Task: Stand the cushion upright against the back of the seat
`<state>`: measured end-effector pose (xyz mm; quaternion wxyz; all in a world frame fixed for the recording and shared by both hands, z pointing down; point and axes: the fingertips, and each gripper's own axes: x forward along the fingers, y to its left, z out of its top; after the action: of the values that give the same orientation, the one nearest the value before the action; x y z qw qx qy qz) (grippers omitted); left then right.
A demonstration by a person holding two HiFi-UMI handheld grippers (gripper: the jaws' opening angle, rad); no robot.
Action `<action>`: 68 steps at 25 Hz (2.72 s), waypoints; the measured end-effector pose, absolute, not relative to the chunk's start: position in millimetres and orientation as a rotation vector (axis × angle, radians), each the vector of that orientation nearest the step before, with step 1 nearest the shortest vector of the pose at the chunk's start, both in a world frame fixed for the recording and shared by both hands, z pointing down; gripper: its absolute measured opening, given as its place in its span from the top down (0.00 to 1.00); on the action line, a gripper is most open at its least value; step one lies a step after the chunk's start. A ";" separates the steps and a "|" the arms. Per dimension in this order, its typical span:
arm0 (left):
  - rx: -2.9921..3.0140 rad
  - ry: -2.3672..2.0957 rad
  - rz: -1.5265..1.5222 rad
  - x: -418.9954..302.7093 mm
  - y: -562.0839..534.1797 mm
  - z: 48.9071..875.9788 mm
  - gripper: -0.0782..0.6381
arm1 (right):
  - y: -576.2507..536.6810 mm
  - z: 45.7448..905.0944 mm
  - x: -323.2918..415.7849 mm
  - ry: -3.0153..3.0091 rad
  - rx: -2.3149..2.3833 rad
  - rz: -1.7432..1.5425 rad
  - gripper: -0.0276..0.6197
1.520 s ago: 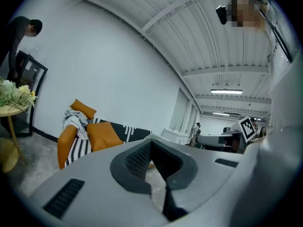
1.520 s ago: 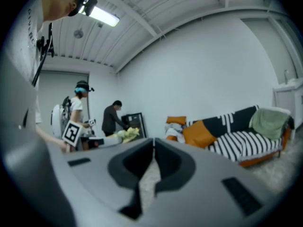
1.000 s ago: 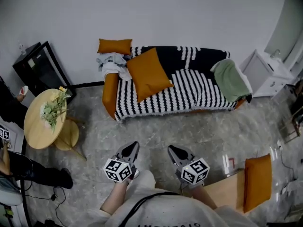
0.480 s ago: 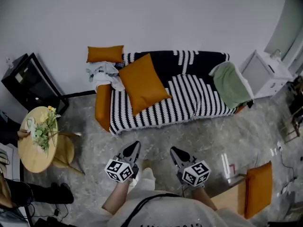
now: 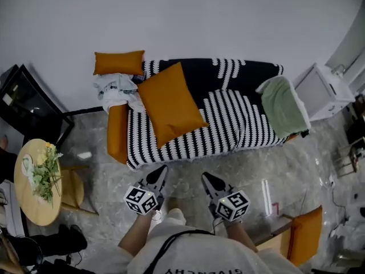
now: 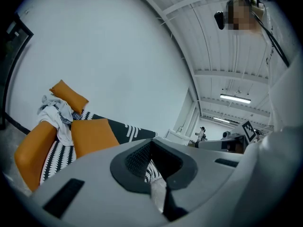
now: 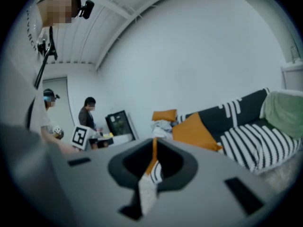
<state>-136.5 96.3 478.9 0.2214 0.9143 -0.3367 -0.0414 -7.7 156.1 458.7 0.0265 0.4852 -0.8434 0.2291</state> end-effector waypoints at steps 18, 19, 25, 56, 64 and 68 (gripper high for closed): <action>2.431 -0.983 -0.041 -134.0 22.6 530.6 0.86 | 70.0 529.4 12.2 -2.474 1.391 0.841 0.92; 2.425 -0.991 -0.037 -131.6 19.3 533.0 0.86 | 63.5 535.6 20.1 -2.459 1.393 0.850 0.92; 2.344 -1.058 -0.039 -120.0 -14.8 551.7 0.86 | 10.2 582.7 55.1 -2.389 1.311 0.912 0.82; 2.010 -1.189 0.044 -95.1 -51.3 651.2 0.86 | -162.8 815.8 124.4 -1.976 0.887 0.494 0.59; 1.999 -1.237 0.054 -103.7 -40.5 656.1 0.86 | -162.2 781.8 98.7 -2.117 0.914 0.484 0.89; 1.987 -1.245 0.044 -110.1 -33.7 656.0 0.86 | -151.3 743.3 75.2 -2.261 0.952 0.581 0.91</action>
<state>-110.1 -33.7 656.0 0.3878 0.7808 -0.4895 0.0173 75.2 -151.3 743.3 0.3055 0.3596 -0.8539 0.2196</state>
